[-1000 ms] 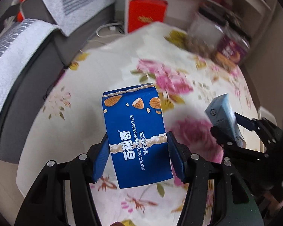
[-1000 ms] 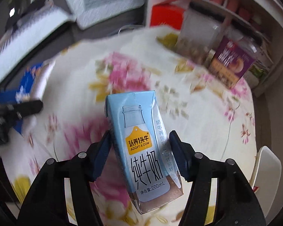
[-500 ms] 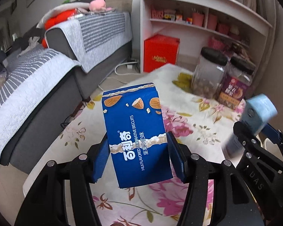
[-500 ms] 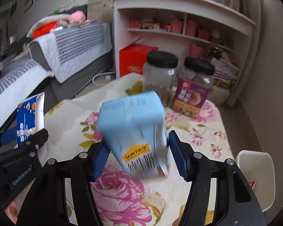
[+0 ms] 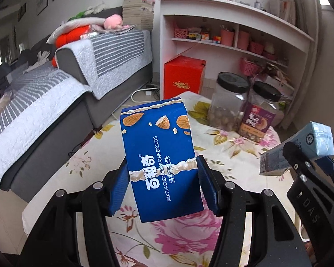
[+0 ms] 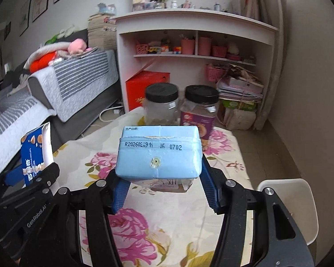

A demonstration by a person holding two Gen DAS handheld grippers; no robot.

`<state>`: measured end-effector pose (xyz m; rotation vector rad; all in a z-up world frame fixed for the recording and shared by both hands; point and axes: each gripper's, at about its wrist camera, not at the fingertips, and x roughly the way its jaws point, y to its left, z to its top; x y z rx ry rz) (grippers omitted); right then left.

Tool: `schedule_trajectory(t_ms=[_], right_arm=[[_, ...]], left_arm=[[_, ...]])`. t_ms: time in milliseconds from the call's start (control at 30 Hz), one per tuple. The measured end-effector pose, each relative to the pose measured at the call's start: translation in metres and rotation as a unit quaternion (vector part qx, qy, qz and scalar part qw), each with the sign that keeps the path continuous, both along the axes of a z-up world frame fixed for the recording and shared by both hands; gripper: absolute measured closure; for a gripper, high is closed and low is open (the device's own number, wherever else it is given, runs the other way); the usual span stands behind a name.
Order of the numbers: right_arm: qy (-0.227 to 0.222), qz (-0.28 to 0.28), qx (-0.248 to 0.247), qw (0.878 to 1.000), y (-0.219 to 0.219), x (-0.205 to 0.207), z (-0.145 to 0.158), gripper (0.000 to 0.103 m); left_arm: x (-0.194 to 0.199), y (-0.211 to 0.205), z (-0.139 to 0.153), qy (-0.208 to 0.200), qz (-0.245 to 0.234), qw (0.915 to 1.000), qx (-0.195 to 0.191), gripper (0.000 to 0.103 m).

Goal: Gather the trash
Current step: 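Carry the milk carton and biscuit box over the bin and open both tools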

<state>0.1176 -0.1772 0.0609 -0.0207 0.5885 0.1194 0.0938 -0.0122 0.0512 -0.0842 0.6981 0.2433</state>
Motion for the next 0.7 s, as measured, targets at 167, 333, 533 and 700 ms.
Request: schedule_trajectory(t_ms=[167, 333, 533, 700], right_arm=[[-0.002, -0.022, 0.014, 1.0, -0.031, -0.005, 0.006, 0.049], [-0.006, -0.04, 0.016, 0.999, -0.058, -0.012, 0.01, 0.049], [-0.004, -0.07, 0.022, 0.997, -0.096, -0.018, 0.011, 0.049], [-0.004, -0.104, 0.027, 0.994, -0.129, -0.024, 0.013, 0.049]], left_arm=[[-0.001, -0.023, 0.009, -0.008, -0.014, 0.9999, 0.005, 0.045], [0.001, -0.046, 0.015, -0.012, -0.029, 0.9995, 0.006, 0.045], [0.002, -0.082, 0.019, -0.014, -0.056, 0.9983, 0.007, 0.045], [0.004, -0.112, 0.021, -0.013, -0.08, 0.9967, 0.009, 0.045]])
